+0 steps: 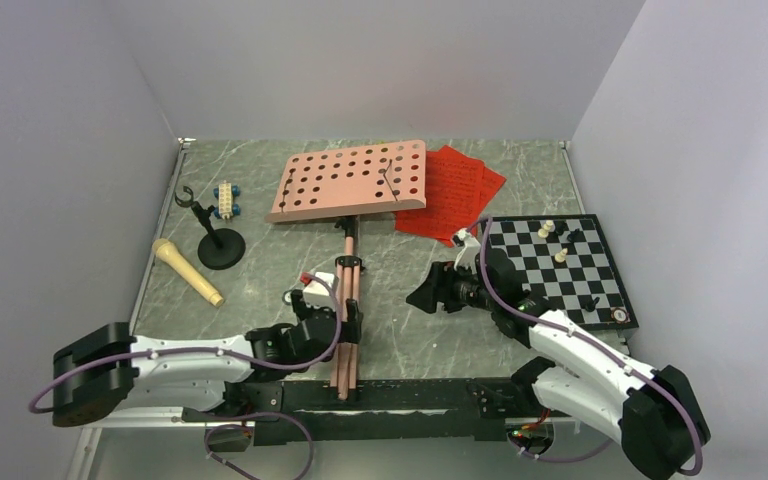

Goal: Pack up the instrument practice props

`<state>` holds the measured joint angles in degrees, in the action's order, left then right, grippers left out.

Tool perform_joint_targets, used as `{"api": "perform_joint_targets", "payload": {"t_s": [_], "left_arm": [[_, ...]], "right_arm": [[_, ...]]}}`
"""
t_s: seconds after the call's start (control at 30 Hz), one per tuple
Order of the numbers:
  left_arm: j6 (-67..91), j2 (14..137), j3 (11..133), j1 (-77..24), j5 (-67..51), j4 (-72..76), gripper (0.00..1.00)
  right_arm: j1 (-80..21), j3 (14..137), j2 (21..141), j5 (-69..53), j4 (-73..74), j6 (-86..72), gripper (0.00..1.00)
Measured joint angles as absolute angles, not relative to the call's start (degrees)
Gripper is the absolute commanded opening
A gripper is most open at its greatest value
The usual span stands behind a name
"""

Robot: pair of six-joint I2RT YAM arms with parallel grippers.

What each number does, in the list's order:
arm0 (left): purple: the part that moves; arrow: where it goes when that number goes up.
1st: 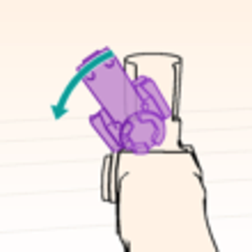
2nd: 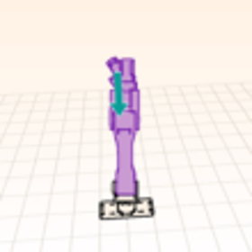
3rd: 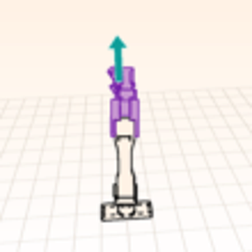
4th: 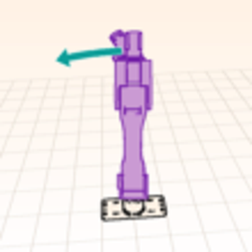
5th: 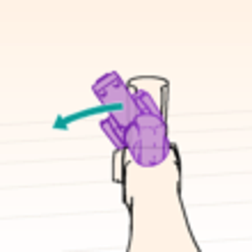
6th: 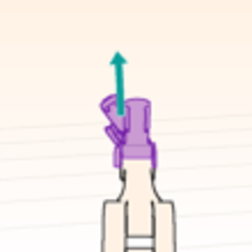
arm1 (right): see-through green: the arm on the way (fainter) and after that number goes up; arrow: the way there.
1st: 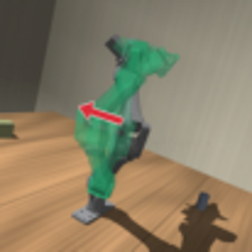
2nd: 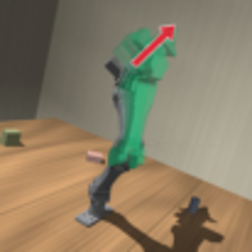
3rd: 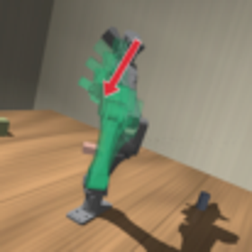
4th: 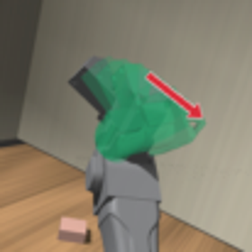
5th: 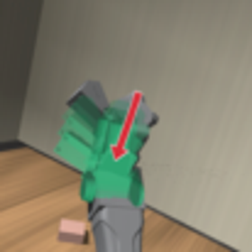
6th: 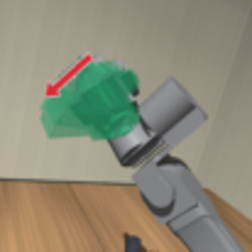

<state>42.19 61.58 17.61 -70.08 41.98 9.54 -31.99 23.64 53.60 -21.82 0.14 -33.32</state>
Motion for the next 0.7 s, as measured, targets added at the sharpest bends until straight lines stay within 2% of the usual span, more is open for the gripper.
{"api": "perform_joint_targets", "payload": {"t_s": [0.2, 0.53, 0.63, 0.7], "left_arm": [[42.9, 49.6, 19.0, -70.2, 41.8, -1.2, 0.99], [51.6, 30.7, 20.8, -70.2, 44.2, -23.7, 0.99], [55.0, 28.4, 22.9, -70.2, 45.5, -30.3, 0.99], [57.0, 28.4, 25.0, -70.2, 46.5, -33.9, 0.99]], "right_arm": [[-32.5, 23.6, 49.3, -17.9, 4.4, -29.7, 0.76], [-37.9, 24.1, 38.3, 4.0, 11.3, -25.4, 0.8], [-37.9, 24.1, 36.7, 8.2, 11.3, -26.6, 0.86], [-37.9, 24.1, 36.0, 10.3, 11.2, -27.6, 0.98]]}}
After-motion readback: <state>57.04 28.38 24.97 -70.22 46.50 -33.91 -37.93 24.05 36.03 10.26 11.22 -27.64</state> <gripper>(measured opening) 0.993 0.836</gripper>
